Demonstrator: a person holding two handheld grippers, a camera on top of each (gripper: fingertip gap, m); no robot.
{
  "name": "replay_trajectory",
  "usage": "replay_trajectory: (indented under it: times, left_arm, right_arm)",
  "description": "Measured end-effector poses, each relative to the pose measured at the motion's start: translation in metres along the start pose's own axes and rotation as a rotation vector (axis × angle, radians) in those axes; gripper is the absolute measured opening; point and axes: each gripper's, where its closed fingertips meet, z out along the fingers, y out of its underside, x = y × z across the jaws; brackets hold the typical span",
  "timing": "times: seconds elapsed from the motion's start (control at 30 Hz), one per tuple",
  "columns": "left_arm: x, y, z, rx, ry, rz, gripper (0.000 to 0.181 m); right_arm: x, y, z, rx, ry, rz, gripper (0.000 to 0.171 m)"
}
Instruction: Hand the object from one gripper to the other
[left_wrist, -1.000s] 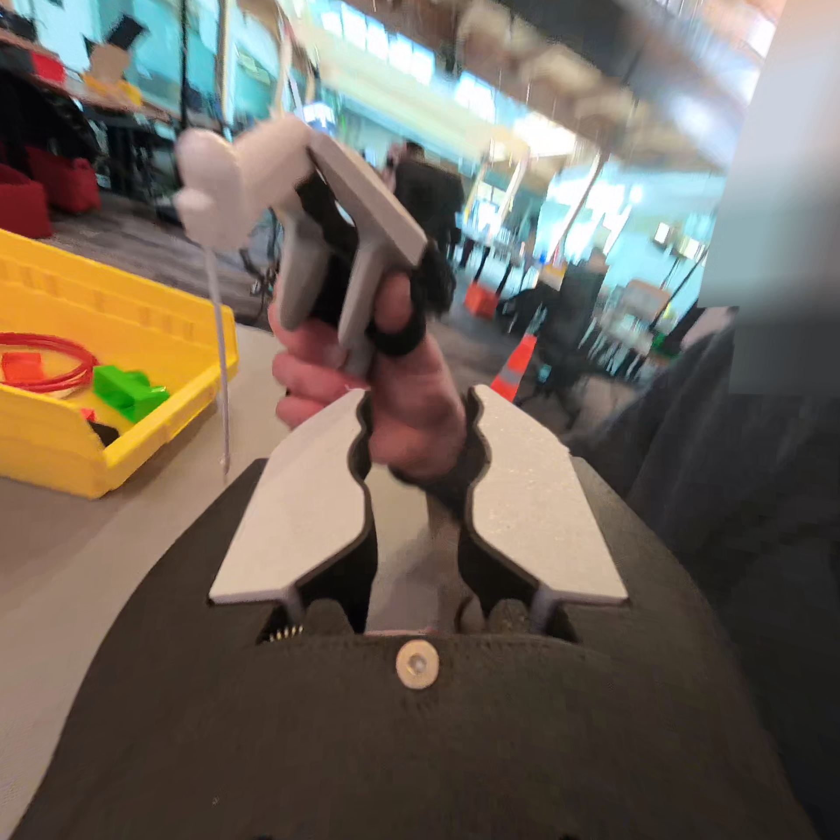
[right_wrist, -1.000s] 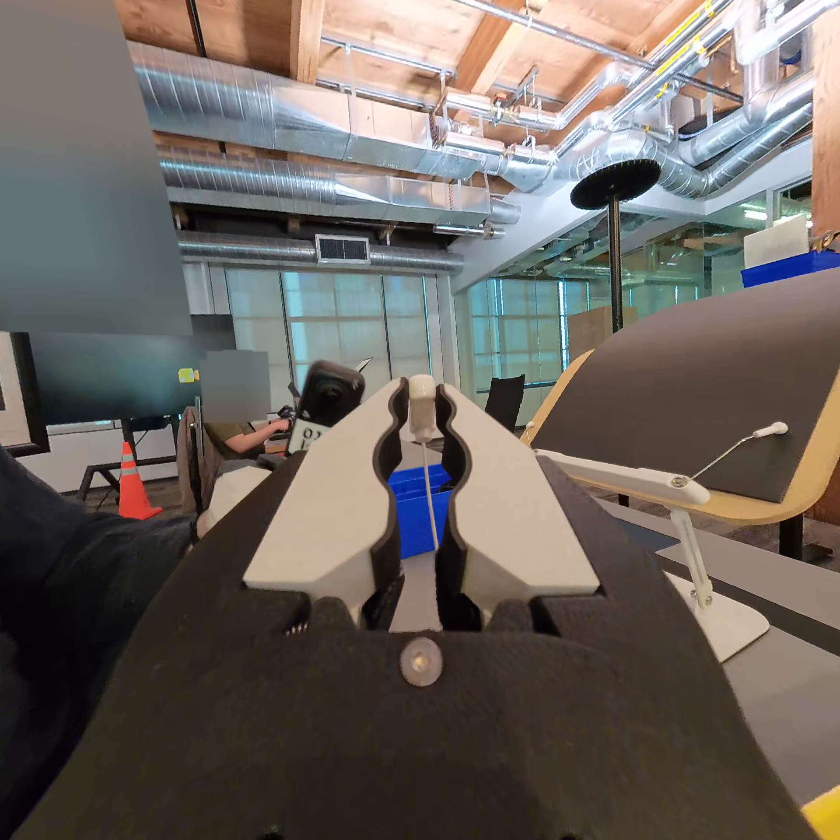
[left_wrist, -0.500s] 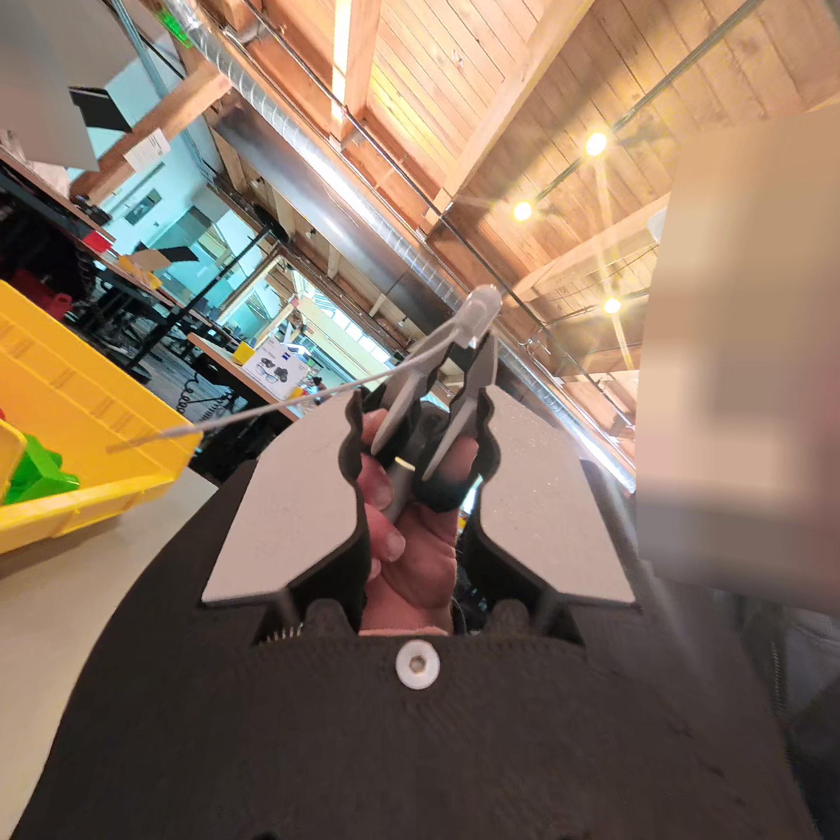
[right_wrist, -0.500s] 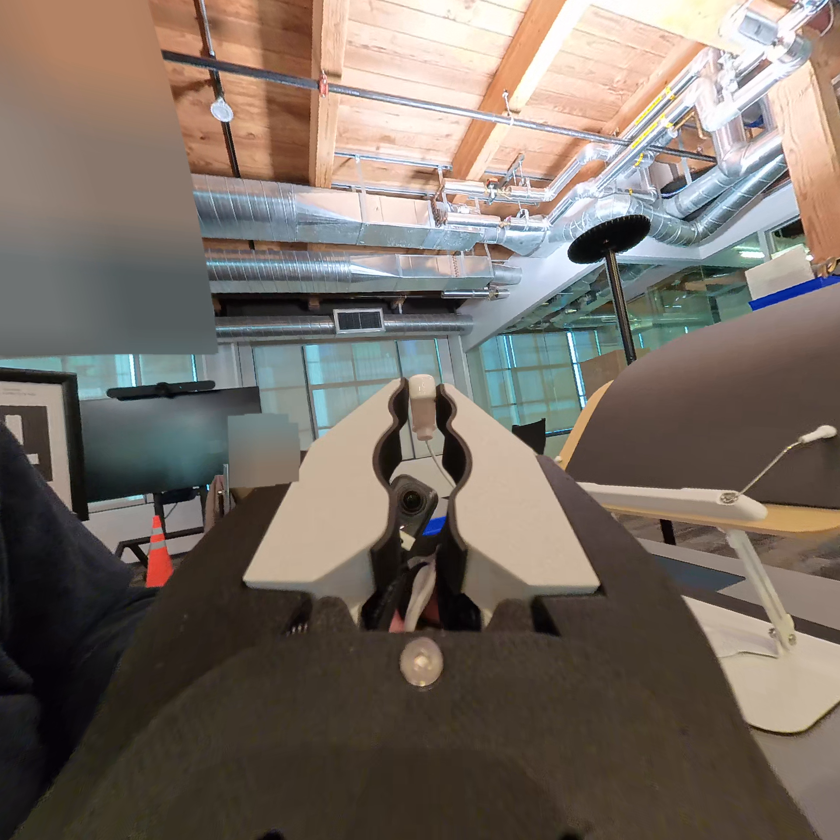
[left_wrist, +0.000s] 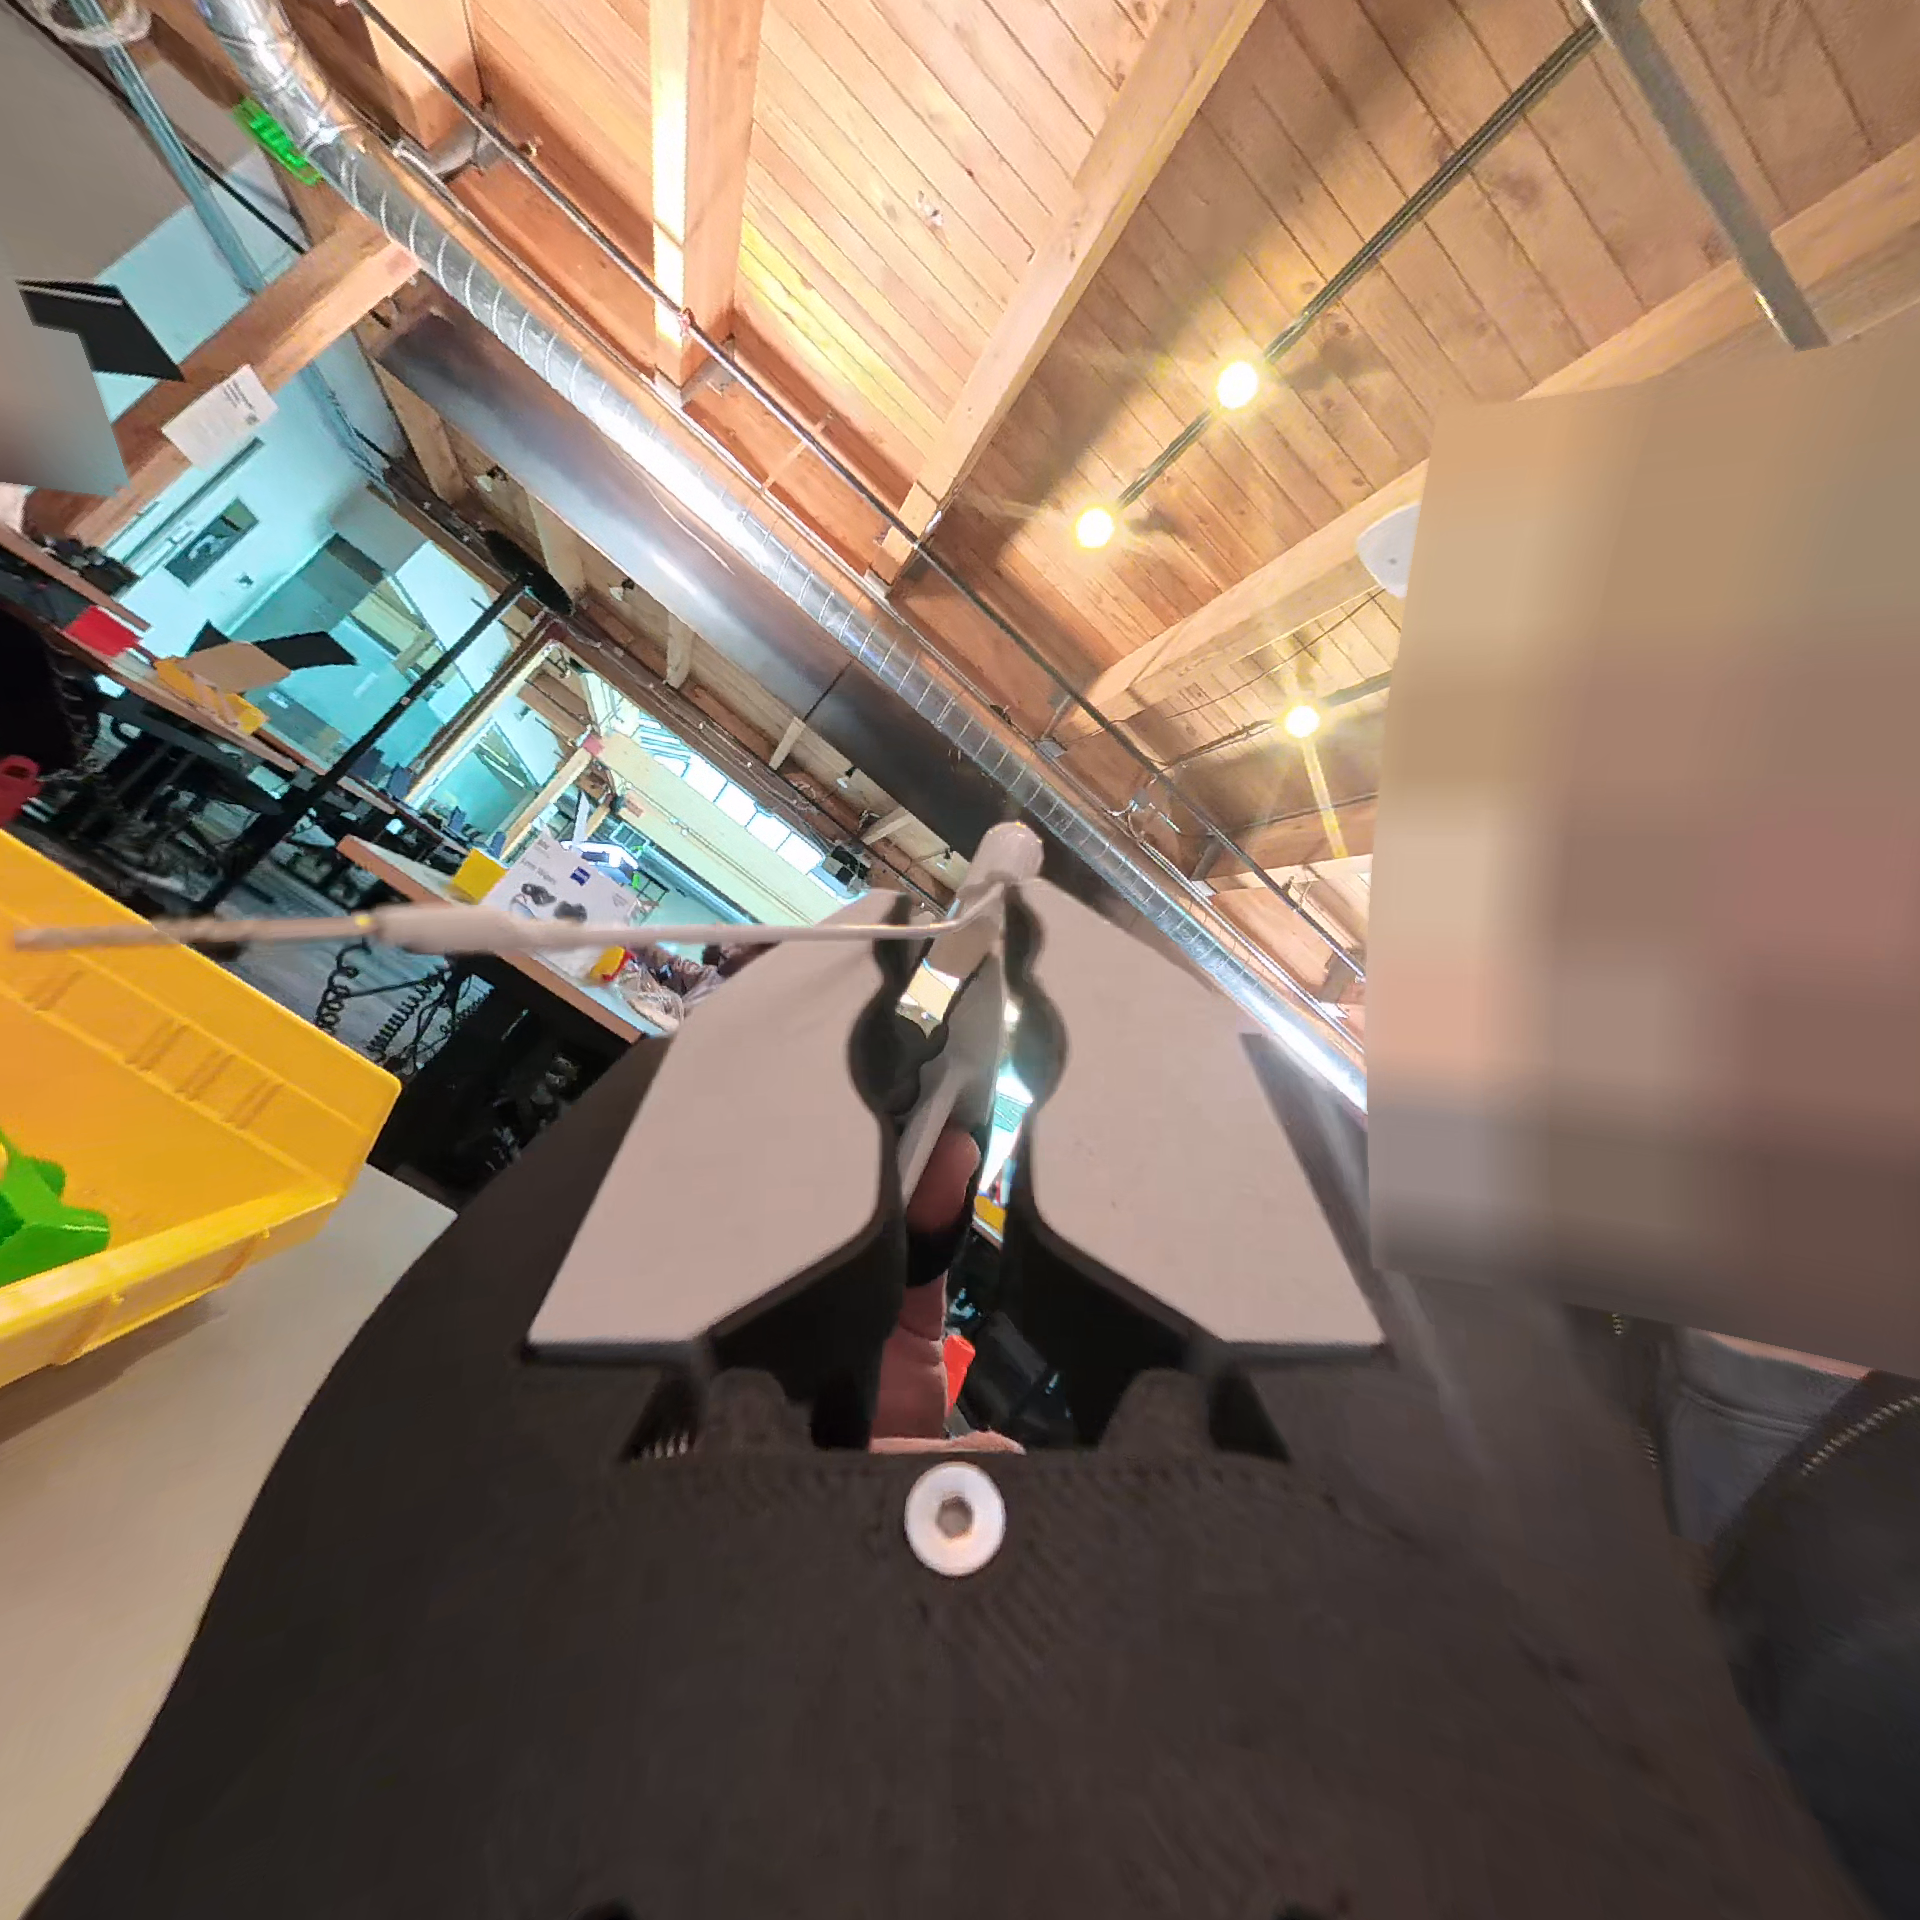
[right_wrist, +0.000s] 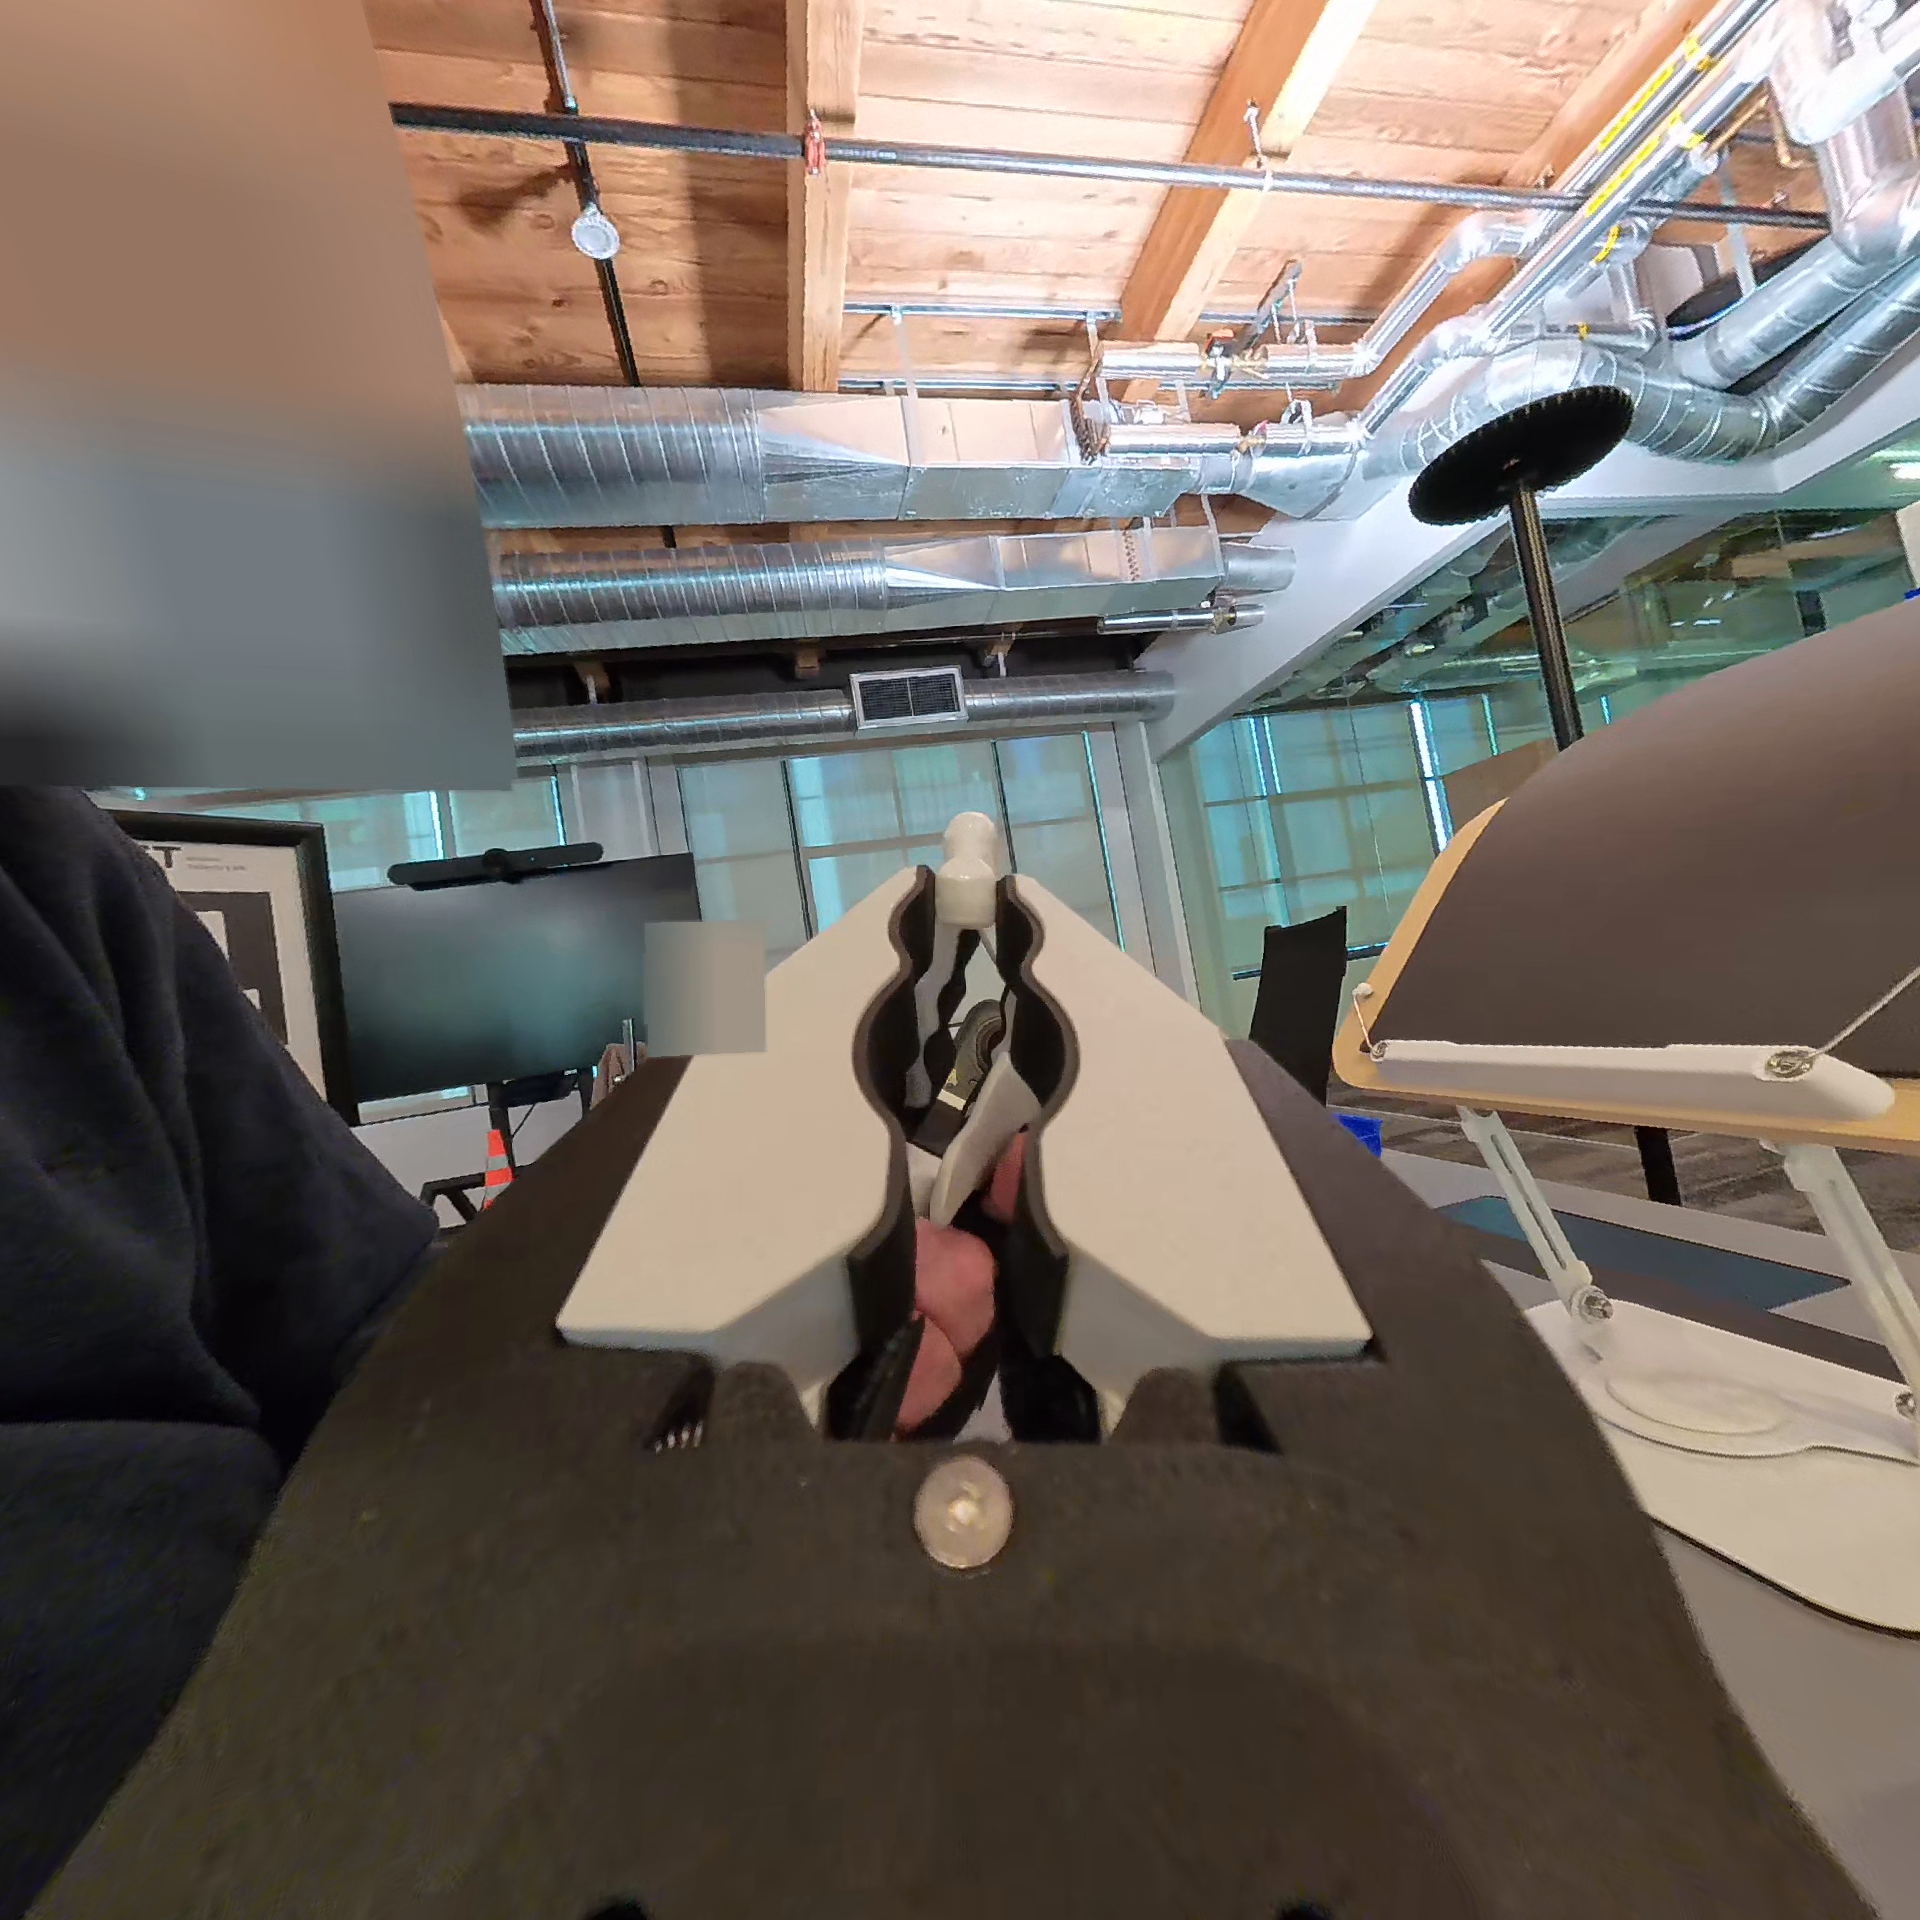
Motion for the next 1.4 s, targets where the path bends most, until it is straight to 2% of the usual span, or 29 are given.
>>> replay_trajectory:
  times: [0.1, 0.3, 0.43, 0.53, 0.63, 0.83, 0.97, 1.03, 1.2, 1.4]
  left_arm:
    - [0.003, -0.001, -0.001, 0.006, 0.009, 0.028, 0.001]
    - [0.002, 0.000, 0.001, -0.033, -0.039, 0.087, 0.001]
    - [-0.004, 0.003, 0.001, -0.119, -0.116, 0.158, 0.001]
    - [-0.006, 0.003, 0.000, -0.203, -0.170, 0.247, 0.001]
    - [-0.010, 0.004, -0.002, -0.320, -0.230, 0.318, 0.001]
    - [-0.014, 0.016, -0.006, -0.587, -0.304, 0.512, 0.002]
    - [-0.013, 0.027, -0.009, -0.754, -0.327, 0.634, 0.002]
    - [-0.011, 0.030, -0.009, -0.795, -0.321, 0.684, 0.002]
    - [-0.012, 0.034, -0.010, -0.864, -0.325, 0.744, 0.002]
    - [-0.015, 0.039, -0.014, -0.960, -0.336, 0.808, 0.002]
  right_arm:
    - [0.003, 0.002, -0.002, 0.004, 0.012, 0.012, 0.009]
    - [0.006, 0.004, -0.005, 0.003, 0.019, 0.037, 0.009]
    - [0.015, 0.004, -0.015, -0.029, 0.068, 0.042, 0.009]
    - [0.021, 0.004, -0.024, -0.113, 0.134, -0.036, 0.022]
    - [0.018, 0.002, -0.028, -0.220, 0.154, -0.131, 0.020]
    - [0.001, 0.021, -0.008, -0.543, 0.050, -0.321, 0.018]
    - [0.002, 0.030, -0.001, -0.664, 0.012, -0.411, 0.007]
    - [0.002, 0.036, -0.002, -0.721, -0.006, -0.426, 0.002]
    - [0.002, 0.047, -0.008, -0.835, -0.047, -0.427, 0.005]
    - [0.002, 0.055, -0.013, -0.905, -0.065, -0.478, 0.002]
